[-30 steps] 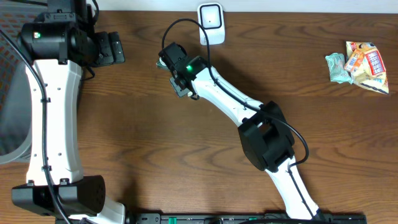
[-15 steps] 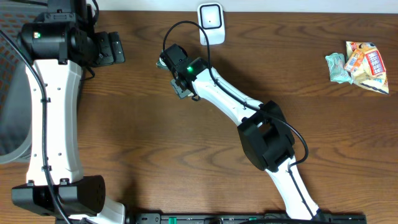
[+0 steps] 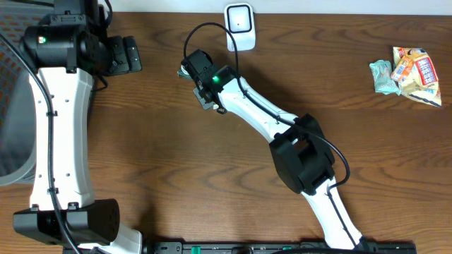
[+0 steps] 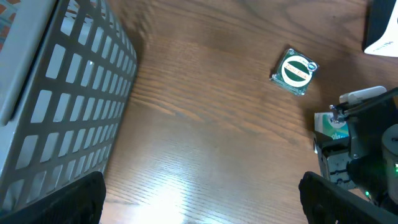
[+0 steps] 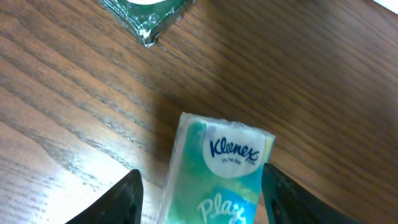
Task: Scan the item barcode
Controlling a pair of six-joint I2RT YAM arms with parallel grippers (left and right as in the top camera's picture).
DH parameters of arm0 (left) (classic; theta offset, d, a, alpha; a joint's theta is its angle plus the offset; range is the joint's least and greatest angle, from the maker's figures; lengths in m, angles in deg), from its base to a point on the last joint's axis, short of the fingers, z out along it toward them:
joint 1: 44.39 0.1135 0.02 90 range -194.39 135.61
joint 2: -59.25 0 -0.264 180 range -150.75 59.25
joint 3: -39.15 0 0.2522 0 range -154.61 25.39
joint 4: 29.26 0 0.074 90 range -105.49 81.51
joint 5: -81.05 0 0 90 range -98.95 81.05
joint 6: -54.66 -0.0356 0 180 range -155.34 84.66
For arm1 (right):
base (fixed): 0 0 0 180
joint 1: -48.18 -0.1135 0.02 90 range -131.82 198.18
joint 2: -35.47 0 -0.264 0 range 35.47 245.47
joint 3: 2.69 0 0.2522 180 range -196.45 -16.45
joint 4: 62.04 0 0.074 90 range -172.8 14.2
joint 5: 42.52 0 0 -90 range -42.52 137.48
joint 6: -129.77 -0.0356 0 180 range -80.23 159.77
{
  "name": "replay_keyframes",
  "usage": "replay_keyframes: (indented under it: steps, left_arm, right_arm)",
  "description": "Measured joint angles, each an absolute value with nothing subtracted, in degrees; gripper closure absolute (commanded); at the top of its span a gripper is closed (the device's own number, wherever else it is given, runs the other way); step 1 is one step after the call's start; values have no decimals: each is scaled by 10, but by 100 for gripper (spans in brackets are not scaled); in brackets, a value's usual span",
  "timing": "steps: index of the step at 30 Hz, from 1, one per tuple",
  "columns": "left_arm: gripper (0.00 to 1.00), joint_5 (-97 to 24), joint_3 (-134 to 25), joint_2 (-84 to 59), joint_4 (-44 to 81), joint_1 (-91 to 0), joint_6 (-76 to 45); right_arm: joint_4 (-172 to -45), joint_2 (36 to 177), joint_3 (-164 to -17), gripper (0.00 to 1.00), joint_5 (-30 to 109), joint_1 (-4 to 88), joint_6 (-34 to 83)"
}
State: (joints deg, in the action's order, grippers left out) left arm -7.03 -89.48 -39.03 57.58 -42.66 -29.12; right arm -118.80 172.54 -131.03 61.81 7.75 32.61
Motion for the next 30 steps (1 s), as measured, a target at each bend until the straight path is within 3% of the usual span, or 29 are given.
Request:
replay_keyframes:
  steps: [7, 18, 24, 30]
  left_arm:
    - [2, -70, -895, -390, 576, -427, -291]
    - [2, -70, -895, -390, 576, -427, -291]
    - [2, -71, -895, -390, 576, -427, -291]
    - [2, -70, -895, -390, 576, -427, -291]
  right_arm:
    - [-1132, 1725, -1264, 49, 619, 78, 327]
    - [-1116, 1716, -1240, 95, 638, 78, 327]
    - [-1124, 1709, -1239, 99, 617, 84, 308]
    - [-1142, 1685, -1232, 99, 509, 131, 301]
